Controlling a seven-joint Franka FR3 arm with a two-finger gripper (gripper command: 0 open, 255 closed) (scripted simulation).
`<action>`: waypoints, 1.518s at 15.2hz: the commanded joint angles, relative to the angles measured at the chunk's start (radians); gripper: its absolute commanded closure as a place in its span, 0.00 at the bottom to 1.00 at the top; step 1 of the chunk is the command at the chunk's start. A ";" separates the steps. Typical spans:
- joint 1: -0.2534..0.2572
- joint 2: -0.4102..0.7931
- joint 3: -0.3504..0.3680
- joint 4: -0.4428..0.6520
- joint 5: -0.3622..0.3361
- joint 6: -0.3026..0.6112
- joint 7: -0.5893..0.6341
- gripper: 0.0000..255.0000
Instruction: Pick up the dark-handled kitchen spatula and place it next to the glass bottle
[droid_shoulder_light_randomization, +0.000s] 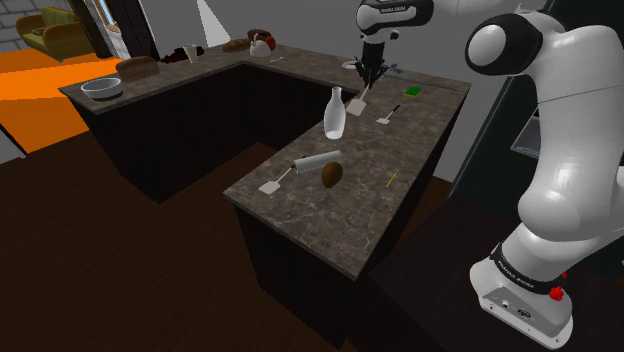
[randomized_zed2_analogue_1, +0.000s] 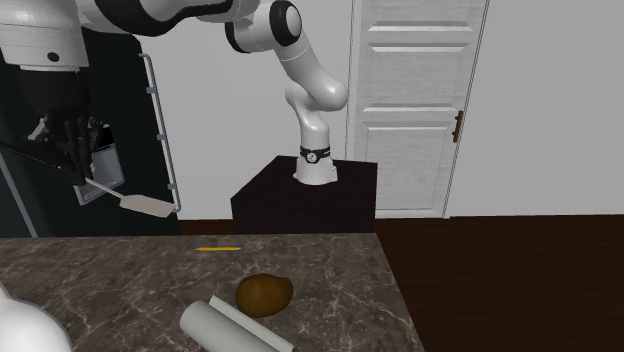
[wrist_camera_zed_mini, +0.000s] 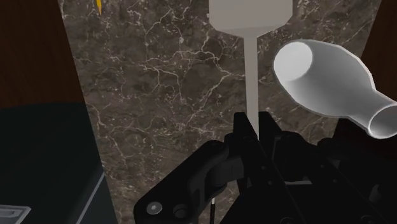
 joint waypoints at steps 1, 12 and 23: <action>-0.003 0.000 -0.001 -0.026 -0.001 0.027 0.001 1.00; -0.009 0.019 -0.004 -0.143 -0.008 0.161 0.014 1.00; -0.010 0.068 -0.011 -0.211 -0.019 0.277 0.027 1.00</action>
